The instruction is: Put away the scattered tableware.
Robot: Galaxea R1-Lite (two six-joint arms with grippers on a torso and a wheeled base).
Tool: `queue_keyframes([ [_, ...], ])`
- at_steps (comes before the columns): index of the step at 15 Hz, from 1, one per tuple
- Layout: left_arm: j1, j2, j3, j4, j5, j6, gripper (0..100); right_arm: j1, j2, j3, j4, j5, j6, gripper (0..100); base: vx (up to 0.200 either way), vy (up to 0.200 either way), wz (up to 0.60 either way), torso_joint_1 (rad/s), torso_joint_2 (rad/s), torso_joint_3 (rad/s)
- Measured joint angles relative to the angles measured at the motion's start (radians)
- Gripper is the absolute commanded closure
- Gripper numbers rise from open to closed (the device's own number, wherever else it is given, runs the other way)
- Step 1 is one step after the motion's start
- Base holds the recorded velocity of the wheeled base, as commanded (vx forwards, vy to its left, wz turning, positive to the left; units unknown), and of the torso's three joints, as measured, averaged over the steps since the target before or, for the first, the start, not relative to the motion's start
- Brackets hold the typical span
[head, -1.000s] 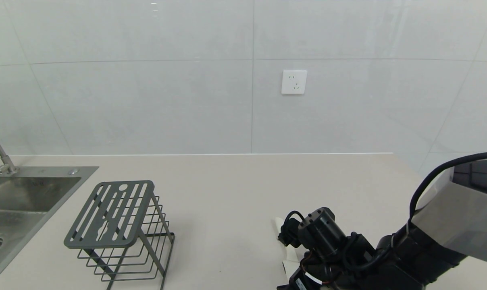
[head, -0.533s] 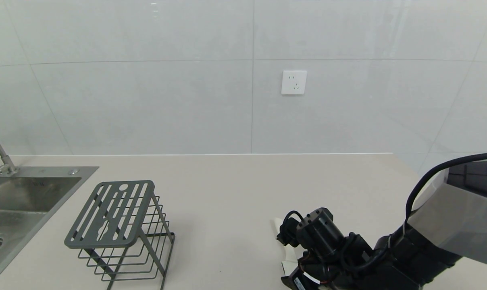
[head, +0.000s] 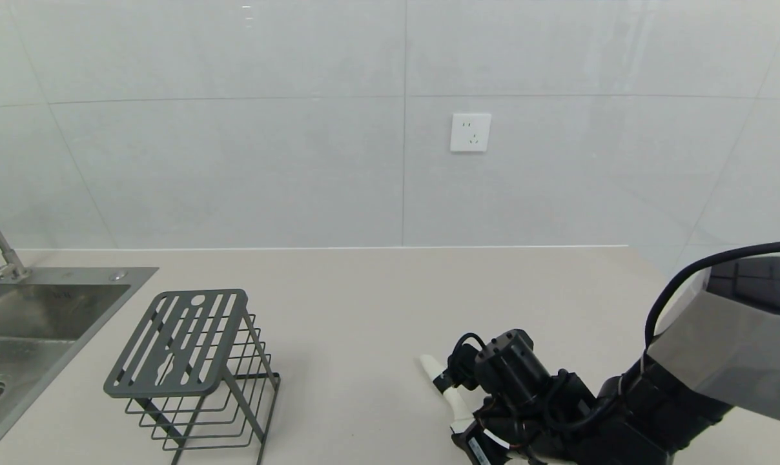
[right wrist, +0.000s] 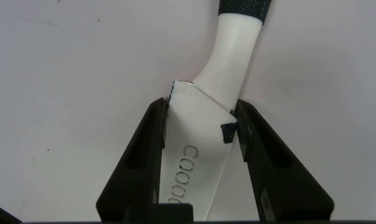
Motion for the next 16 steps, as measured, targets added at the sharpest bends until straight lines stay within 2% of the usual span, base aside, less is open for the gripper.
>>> queue_keyframes([
  [2,0.0,0.0,0.0,-0.006,-0.035,0.043,0,-0.004,-0.013,-0.002,-0.085,0.02,-0.003,100,0.0,0.0,0.0,0.0,0.0,0.0],
  [3,0.0,0.0,-0.007,-0.031,-0.041,0.05,0,-0.004,-0.019,0.001,-0.138,0.041,-0.007,100,0.0,0.0,0.0,0.0,0.0,0.0],
  [4,0.0,0.005,-0.04,-0.072,-0.047,0.044,0,-0.004,-0.029,0.009,-0.159,0.049,-0.009,100,0.0,0.0,0.0,0.0,0.0,0.0],
  [5,-0.001,0.021,-0.105,-0.11,-0.063,0.022,0,-0.004,-0.045,0.012,-0.178,0.053,-0.015,100,0.0,0.0,0.0,0.0,0.0,0.0],
  [7,-0.025,0.09,-0.314,-0.16,-0.133,-0.071,0,0.003,-0.099,0.017,-0.193,0.086,-0.029,100,0.0,0.0,0.0,0.0,0.0,0.0],
  [8,-0.04,0.131,-0.382,-0.159,-0.172,-0.125,0,0.006,-0.125,0.017,-0.196,0.1,-0.032,100,0.0,0.0,0.0,0.0,0.0,0.0],
  [9,-0.072,0.191,-0.428,-0.158,-0.224,-0.204,0,0.008,-0.159,0.017,-0.197,0.11,-0.033,100,0.0,0.0,0.0,0.0,0.0,0.0],
  [10,-0.132,0.256,-0.441,-0.155,-0.272,-0.273,0,0.009,-0.194,0.018,-0.21,0.137,-0.04,100,0.0,0.0,0.0,0.0,0.0,0.0],
  [11,-0.208,0.322,-0.446,-0.172,-0.297,-0.312,0,0.009,-0.225,0.021,-0.253,0.181,-0.069,100,0.0,0.0,0.0,0.0,0.0,0.0],
  [13,-0.328,0.483,-0.446,-0.25,-0.324,-0.354,0,0.014,-0.267,0.035,-0.301,0.202,-0.091,100,0.0,0.0,0.0,0.0,0.0,0.0],
  [16,-0.422,0.773,-0.44,-0.469,-0.338,-0.397,0,0.053,-0.31,0.036,-0.326,0.206,-0.089,100,0.0,0.0,0.0,0.0,0.0,0.0],
])
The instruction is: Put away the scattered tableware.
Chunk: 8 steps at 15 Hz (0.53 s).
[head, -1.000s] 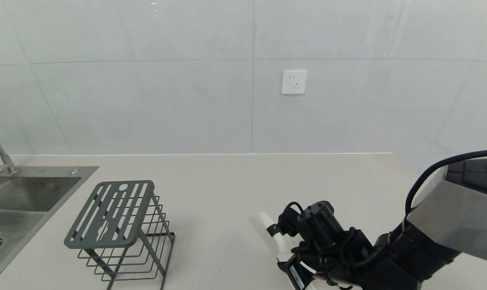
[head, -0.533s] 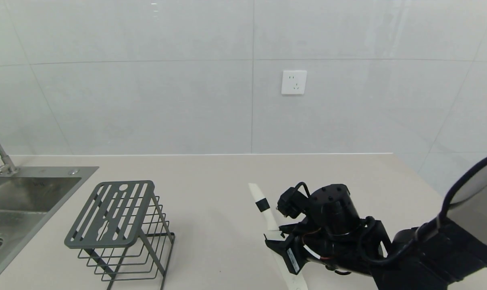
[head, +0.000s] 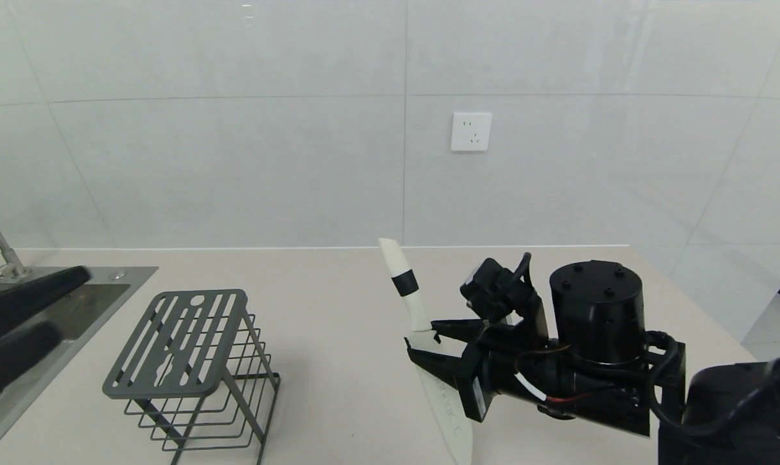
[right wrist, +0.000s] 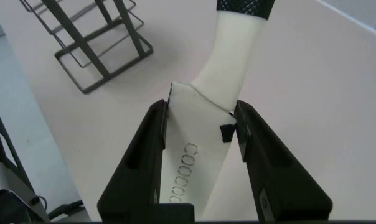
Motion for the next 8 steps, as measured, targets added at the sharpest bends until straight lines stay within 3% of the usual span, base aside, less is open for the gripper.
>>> queue_keyframes([
  [1,-0.034,0.092,0.001,-0.082,-0.001,-0.036,0,0.017,-0.013,-0.004,0.001,0.001,0.0,100,0.0,0.0,0.0,0.0,0.0,0.0],
  [3,-0.122,0.249,0.004,-0.229,-0.004,-0.203,0,0.041,-0.034,-0.014,0.007,0.0,-0.002,100,0.0,0.0,0.0,0.0,0.0,0.0],
  [5,-0.153,0.352,0.016,-0.304,0.0,-0.238,0,0.064,-0.043,-0.031,0.006,0.0,-0.002,100,0.0,0.0,0.0,0.0,0.0,0.0],
  [8,-0.159,0.466,0.032,-0.436,0.081,-0.237,0,0.081,-0.047,-0.066,0.007,-0.001,-0.002,100,0.0,0.0,0.0,0.0,0.0,0.0],
])
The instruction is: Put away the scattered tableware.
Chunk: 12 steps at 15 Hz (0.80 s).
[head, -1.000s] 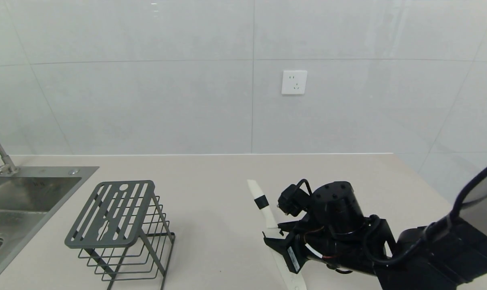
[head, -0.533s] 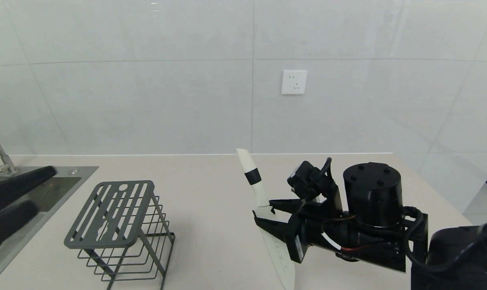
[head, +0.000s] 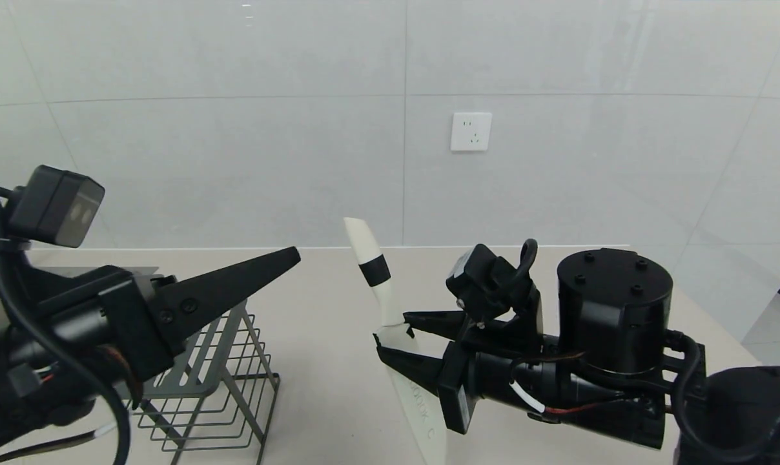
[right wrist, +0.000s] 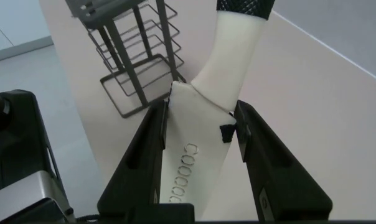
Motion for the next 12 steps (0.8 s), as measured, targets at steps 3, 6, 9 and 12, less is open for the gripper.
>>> queue_keyframes([
  [3,-0.015,0.1,0.005,-0.093,0.029,0.013,0,0.012,-0.001,-0.011,0.0,-0.003,0.0,100,0.0,0.0,0.0,0.0,0.0,0.0],
  [6,-0.055,0.201,0.005,-0.177,0.043,0.094,0,0.017,0.001,-0.019,0.0,-0.008,0.0,100,0.0,0.0,0.0,0.0,0.0,0.0],
  [9,-0.091,0.309,0.004,-0.34,0.114,0.104,0,0.025,0.011,-0.029,0.0,-0.008,0.0,100,0.0,0.0,0.0,0.0,0.0,0.0],
  [12,-0.116,0.385,0.003,-0.42,0.141,0.104,0,0.042,0.014,-0.031,0.0,-0.01,0.0,100,0.0,0.0,0.0,0.0,0.0,0.0],
])
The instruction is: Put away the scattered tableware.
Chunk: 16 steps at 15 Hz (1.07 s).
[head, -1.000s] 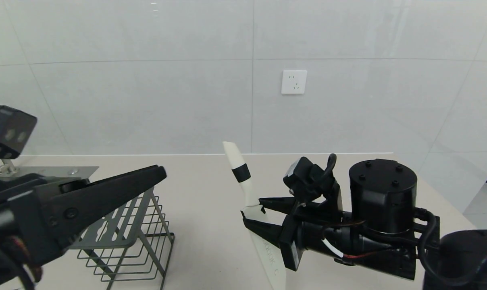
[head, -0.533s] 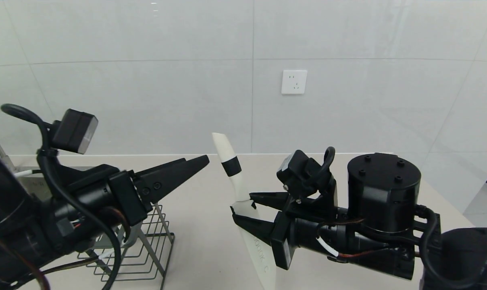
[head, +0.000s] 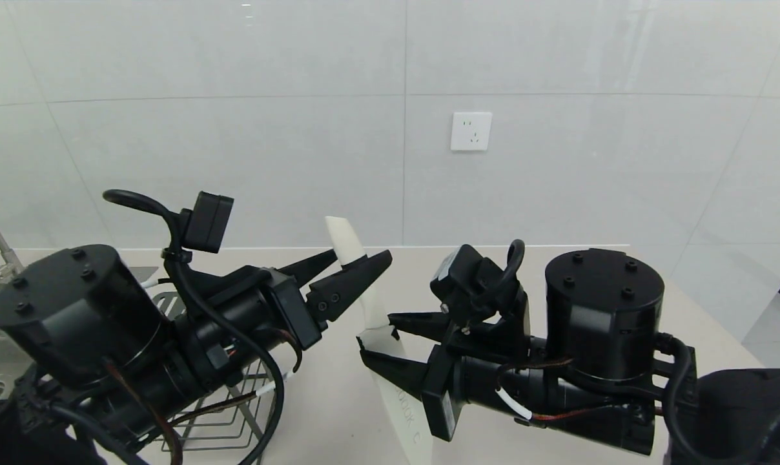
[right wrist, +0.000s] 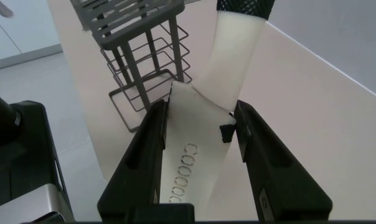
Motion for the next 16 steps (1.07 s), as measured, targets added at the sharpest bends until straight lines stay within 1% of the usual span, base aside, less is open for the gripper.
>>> queue_keyframes([
  [3,-0.012,0.036,-0.004,-0.007,0.001,0.002,0,0.003,0.003,0.0,0.0,-0.001,0.0,100,0.0,0.0,0.0,0.0,0.0,0.0],
  [5,-0.014,0.047,-0.005,-0.007,0.008,0.024,0,0.003,0.003,0.0,0.0,-0.001,0.0,100,0.0,0.0,0.0,0.0,0.0,0.0],
  [6,-0.014,0.049,-0.005,-0.007,0.008,0.033,100,0.003,0.003,0.0,0.0,-0.001,0.0,100,0.0,0.0,0.0,0.0,0.0,0.0],
  [7,-0.014,0.05,-0.005,-0.007,0.01,0.044,100,0.003,0.003,0.0,0.0,-0.001,0.0,100,0.0,0.0,0.0,0.0,0.0,0.0],
  [12,-0.028,0.053,0.001,-0.009,0.008,0.046,100,0.002,0.004,0.001,0.001,0.0,-0.003,100,0.0,0.0,0.0,0.0,0.0,0.0],
  [13,-0.036,0.053,0.001,-0.01,0.008,0.047,100,0.001,0.004,0.001,0.002,0.0,-0.005,0,0.0,0.0,0.0,0.0,0.0,0.0],
  [16,-0.044,0.053,0.002,-0.036,0.006,0.05,100,0.0,0.004,0.001,-0.003,0.003,-0.006,0,0.0,0.0,0.0,0.0,0.0,0.0],
])
